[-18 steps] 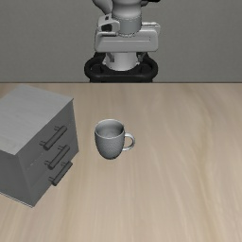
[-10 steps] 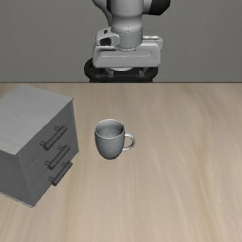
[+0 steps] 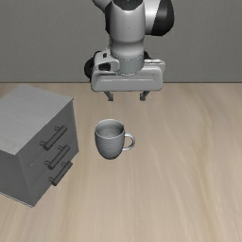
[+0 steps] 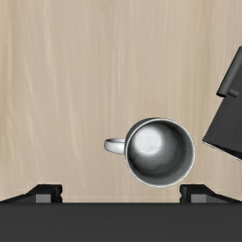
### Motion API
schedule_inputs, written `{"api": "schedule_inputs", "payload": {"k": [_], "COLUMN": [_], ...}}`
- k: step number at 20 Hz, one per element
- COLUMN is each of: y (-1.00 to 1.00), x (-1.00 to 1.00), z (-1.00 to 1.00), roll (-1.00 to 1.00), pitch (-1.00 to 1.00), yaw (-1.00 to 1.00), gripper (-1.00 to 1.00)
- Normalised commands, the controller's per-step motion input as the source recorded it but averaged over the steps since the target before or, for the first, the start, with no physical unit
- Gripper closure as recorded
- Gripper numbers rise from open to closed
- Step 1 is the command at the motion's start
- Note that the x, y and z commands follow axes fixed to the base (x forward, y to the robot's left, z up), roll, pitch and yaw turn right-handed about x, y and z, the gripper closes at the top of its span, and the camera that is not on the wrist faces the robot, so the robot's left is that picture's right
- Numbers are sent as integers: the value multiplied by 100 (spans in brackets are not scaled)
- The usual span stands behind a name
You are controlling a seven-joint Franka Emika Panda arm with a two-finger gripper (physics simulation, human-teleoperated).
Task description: Pick up the porcelain mug on the table and place it on the white cabinet
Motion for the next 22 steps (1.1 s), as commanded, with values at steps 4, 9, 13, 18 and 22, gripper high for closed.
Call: {"api": "schedule_inputs", "payload": {"k": [4, 9, 13, 18, 22], "y": [0, 0, 0, 0, 0], "x": [0, 0, 0, 0, 0], "z": [-100, -100, -100, 0, 0], "roll": [0, 0, 0, 0, 0], "pitch": [0, 0, 0, 0, 0], "yaw": [0, 0, 0, 0, 0], "gripper": [-100, -100, -100, 100, 100]}}
